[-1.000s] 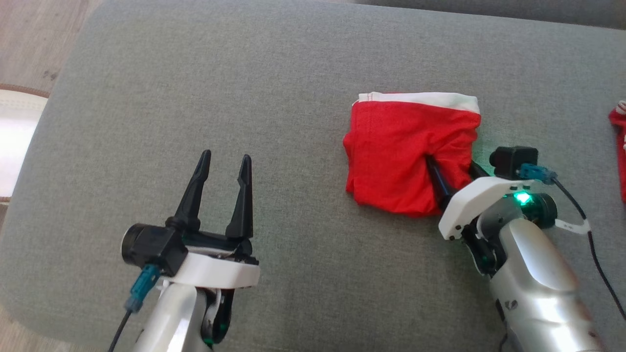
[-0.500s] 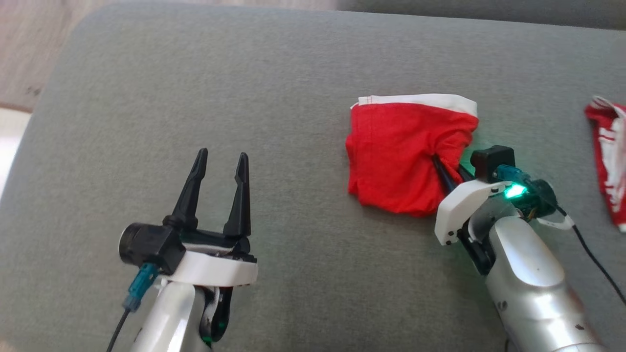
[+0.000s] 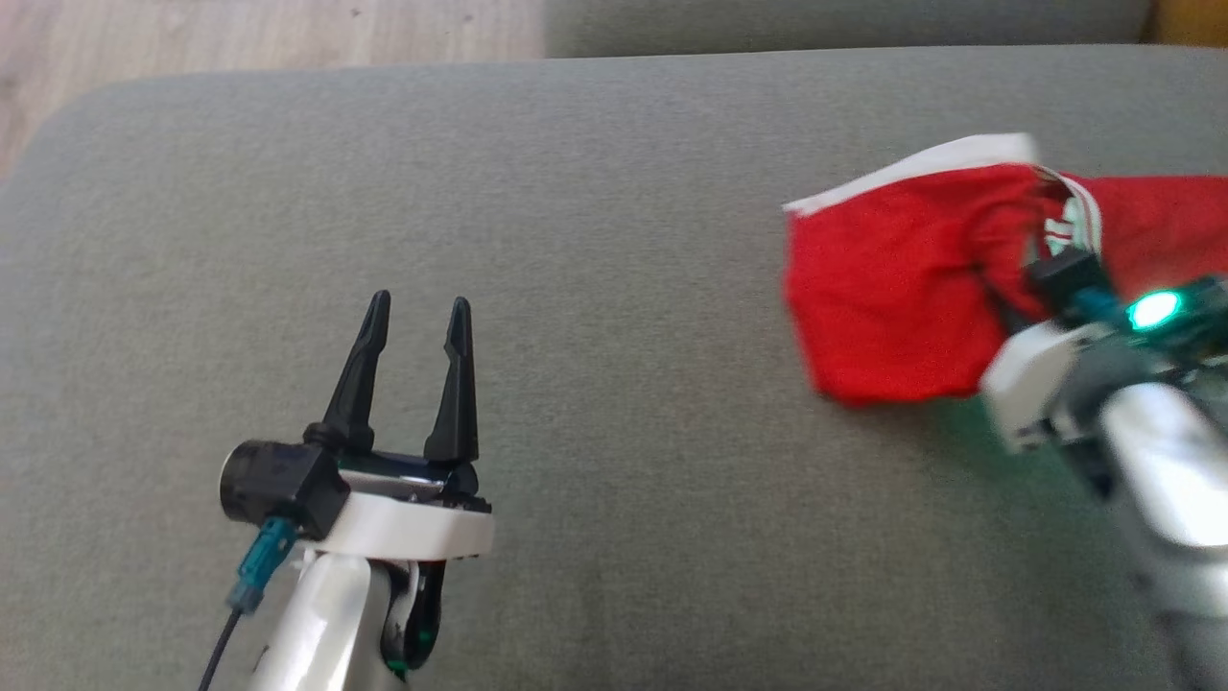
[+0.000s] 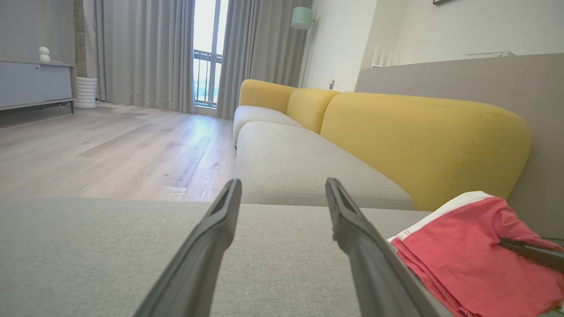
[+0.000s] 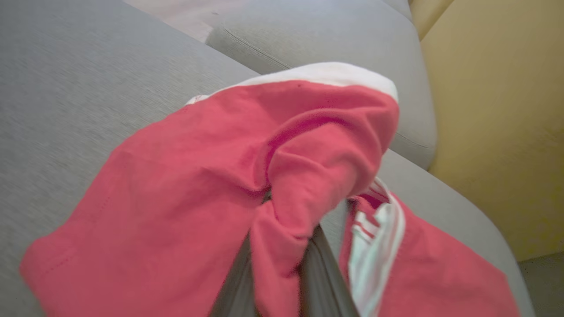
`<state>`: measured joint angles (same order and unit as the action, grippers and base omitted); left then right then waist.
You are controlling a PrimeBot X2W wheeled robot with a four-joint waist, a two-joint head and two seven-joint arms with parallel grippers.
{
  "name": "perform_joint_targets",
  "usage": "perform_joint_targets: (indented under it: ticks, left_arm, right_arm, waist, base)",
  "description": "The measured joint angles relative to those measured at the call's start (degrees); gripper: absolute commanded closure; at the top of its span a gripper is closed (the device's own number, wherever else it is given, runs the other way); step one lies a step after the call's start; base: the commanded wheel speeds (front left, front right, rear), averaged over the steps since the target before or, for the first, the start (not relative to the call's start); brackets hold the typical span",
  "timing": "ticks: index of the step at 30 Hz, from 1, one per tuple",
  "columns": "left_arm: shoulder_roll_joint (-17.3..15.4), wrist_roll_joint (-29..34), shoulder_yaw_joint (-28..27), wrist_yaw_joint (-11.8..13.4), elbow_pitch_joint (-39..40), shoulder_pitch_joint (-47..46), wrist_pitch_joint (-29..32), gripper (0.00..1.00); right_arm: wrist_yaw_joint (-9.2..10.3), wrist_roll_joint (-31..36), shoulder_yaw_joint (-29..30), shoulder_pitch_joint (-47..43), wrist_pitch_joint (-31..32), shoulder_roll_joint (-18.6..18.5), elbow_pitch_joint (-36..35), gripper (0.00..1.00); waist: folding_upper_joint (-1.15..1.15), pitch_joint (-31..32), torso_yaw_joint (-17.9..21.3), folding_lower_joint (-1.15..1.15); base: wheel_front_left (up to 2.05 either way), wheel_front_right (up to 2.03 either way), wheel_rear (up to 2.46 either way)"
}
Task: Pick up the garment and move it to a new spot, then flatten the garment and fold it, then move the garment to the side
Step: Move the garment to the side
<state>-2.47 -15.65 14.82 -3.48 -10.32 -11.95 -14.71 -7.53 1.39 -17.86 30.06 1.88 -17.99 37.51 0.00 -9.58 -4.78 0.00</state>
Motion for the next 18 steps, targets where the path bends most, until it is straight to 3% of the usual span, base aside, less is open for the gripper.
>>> perform_joint_targets:
  ticks: [10, 11, 18]
  left_arm:
    - [0.01, 0.03, 0.04, -0.13, 0.35, 0.07, 0.0, 0.0]
    - [0.01, 0.09, 0.04, -0.49, 0.34, -0.1, 0.0, 0.0]
    - [0.02, 0.34, 0.09, -1.15, 0.3, -2.35, 0.0, 0.0]
  right_arm:
    - [0.0, -13.81, -3.98, -0.02, 8.6, -19.11, -8.45, 1.0]
    - [0.0, -15.16, -4.35, -0.01, 9.49, -22.39, -9.13, 1.0]
    - [0.0, -16.59, -5.54, -0.01, 10.83, -30.76, -7.88, 1.0]
  waist:
    - [0.0, -2.27, 1.89, 0.0]
    - [0.0, -3.12, 1.77, 0.0]
    - [0.0, -6.04, 0.5, 0.0]
  base:
    - [0.0, 0.0, 0.0]
    - [0.0, 0.0, 0.0]
    - [0.0, 0.0, 0.0]
